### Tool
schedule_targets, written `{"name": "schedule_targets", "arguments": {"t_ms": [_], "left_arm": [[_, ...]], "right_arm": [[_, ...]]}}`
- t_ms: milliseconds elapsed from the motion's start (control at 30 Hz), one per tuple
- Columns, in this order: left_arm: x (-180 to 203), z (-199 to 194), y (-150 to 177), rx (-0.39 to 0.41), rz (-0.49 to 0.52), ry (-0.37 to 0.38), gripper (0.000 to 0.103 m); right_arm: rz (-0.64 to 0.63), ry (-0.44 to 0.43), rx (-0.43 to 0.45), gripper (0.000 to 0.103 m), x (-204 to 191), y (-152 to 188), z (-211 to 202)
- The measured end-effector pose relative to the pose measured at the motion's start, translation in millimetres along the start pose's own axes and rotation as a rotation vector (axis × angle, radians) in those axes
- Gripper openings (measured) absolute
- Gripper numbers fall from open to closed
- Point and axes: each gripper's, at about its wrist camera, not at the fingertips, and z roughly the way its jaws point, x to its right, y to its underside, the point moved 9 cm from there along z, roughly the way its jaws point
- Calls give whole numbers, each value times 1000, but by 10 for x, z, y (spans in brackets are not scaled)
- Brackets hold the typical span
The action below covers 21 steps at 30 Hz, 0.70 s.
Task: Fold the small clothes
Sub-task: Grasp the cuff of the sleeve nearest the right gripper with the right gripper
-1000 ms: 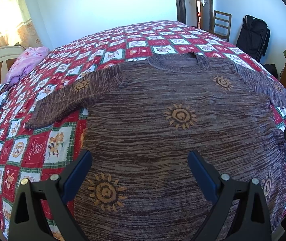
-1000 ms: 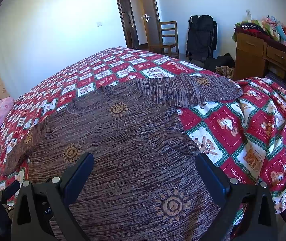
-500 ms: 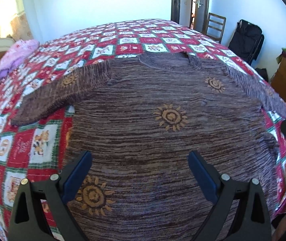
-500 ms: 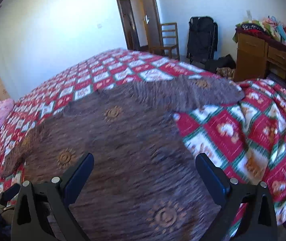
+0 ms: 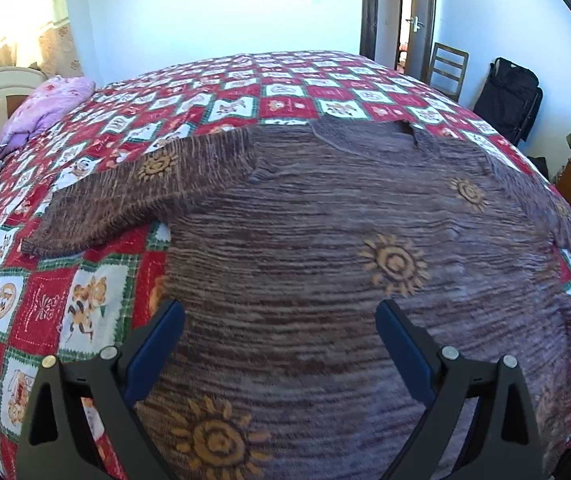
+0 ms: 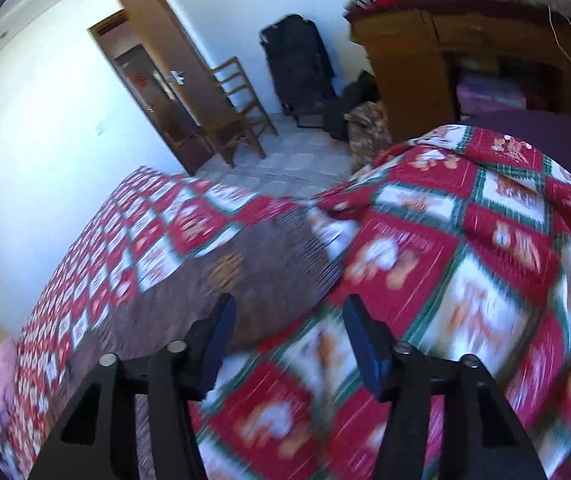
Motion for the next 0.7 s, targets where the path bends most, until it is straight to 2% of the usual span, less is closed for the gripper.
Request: {"name": "schedule_targets", "arguments": {"t_ms": [200, 267, 433, 500, 700], "left_arm": [[-64, 265, 128, -43, -63, 8, 99], [-37, 246, 101, -4, -42, -6, 100], [-15, 271, 95, 34, -30, -7, 103], [-21, 272, 93, 48, -36, 0, 103], [-17, 281, 90, 73, -39, 15, 103]], "right_arm": [[-32, 36, -95, 53, 148, -157, 475], [-57, 63, -107, 51, 134, -167, 593], [-132, 88, -126, 47, 58, -171, 833], [-140, 88, -180, 34, 42, -76, 958], [-154, 131, -174, 11, 111, -88, 1005]]}}
